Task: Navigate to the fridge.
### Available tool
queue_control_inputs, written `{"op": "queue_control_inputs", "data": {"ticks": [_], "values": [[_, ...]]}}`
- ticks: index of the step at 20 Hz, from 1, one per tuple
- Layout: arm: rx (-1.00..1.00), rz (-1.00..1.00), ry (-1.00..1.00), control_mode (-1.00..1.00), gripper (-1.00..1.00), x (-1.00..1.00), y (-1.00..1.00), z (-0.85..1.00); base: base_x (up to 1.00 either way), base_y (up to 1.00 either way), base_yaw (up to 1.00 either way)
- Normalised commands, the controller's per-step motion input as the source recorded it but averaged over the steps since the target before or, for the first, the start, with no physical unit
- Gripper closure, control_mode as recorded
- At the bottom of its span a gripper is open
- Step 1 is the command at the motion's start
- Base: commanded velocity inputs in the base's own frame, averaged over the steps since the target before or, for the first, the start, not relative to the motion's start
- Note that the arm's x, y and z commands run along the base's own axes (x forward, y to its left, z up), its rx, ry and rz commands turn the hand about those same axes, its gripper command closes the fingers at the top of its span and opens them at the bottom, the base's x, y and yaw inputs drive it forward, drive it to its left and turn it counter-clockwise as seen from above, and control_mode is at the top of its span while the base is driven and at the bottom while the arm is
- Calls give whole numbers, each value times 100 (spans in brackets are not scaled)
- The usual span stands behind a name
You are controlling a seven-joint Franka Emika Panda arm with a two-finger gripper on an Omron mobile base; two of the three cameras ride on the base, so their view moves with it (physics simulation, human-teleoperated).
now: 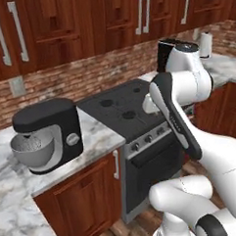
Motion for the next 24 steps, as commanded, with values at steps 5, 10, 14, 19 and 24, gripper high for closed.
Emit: {"op": "queue_control_inputs", "data": {"ticks": [5,10,14,19,24], "values": [[0,0,0,100,-100,0,0,0,-1,-26,-92],[0,0,0,100,-100,0,0,0,0,-39,-95],[0,0,0,100,-100,0,0,0,2,-32,-98],[0,0,0,100,-100,0,0,0,0,-14,-100],[0,0,0,100,-100,0,0,0,24,-4,-95]]}}
